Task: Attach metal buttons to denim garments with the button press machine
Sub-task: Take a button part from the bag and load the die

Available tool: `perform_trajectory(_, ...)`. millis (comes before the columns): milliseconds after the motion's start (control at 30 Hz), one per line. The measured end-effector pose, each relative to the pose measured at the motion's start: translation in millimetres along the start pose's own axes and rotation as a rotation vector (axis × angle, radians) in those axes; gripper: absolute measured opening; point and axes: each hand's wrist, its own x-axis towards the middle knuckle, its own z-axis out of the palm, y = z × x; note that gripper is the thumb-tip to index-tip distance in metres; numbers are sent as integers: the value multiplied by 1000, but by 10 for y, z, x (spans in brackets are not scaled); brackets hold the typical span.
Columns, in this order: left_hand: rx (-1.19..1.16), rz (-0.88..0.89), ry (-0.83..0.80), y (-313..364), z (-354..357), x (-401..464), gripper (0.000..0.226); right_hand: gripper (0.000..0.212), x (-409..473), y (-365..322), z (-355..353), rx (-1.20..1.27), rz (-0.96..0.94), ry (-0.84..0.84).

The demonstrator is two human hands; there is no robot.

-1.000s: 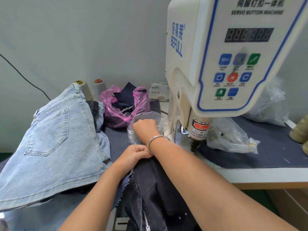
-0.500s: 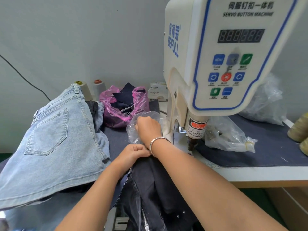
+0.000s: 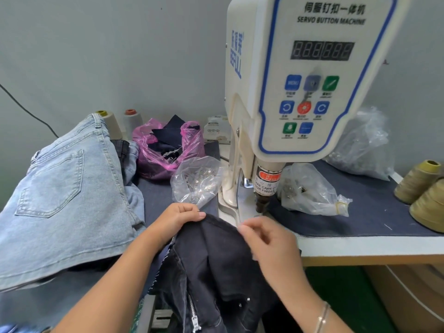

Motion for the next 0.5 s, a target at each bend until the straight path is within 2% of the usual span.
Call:
perform_trajectory(133,7,2,11,-11,7,-4,37,15,97,125,-308,57,58,106)
perform_trajectory(233,-3,3,4,9,12,-11,41,15,230,170,-320,-3,45,36)
perform_trajectory(500,12,-8,1,30,15,-32,25,20,358,244,-320,-98,-28,-42)
